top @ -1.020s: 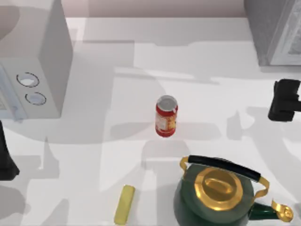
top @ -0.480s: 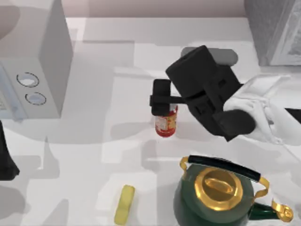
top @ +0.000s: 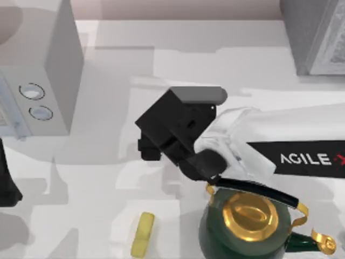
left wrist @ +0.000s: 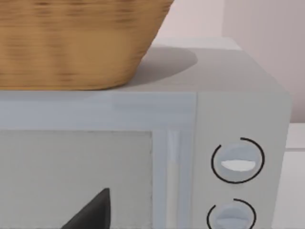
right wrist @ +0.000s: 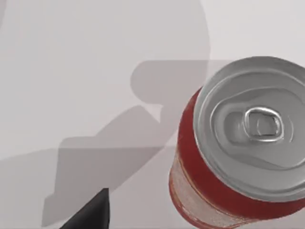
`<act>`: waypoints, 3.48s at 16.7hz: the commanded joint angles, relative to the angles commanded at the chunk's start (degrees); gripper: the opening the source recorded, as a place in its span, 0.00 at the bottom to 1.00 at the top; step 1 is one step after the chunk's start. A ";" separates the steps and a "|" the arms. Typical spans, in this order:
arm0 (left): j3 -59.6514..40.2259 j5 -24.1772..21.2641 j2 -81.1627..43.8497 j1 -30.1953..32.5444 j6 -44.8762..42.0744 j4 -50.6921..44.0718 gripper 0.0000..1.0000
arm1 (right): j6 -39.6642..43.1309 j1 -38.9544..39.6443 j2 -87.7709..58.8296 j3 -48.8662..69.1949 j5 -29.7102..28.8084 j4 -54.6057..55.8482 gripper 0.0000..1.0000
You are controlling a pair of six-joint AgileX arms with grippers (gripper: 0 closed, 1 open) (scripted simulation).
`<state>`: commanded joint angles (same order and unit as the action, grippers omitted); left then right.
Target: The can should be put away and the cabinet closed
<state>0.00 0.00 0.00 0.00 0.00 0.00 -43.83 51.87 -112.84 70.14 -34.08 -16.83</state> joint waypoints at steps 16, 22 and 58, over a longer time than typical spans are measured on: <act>0.00 0.00 0.00 0.00 0.00 0.00 1.00 | 4.80 -4.87 -9.67 3.36 2.45 9.01 1.00; 0.00 0.00 0.00 0.00 0.00 0.00 1.00 | 4.64 -4.72 -9.62 3.26 2.35 8.89 0.85; 0.00 0.00 0.00 0.00 0.00 0.00 1.00 | 4.86 -4.98 1.63 22.90 2.58 -21.84 0.00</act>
<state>0.00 0.00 0.00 0.00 0.00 0.00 -38.97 46.89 -111.21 93.05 -31.51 -38.67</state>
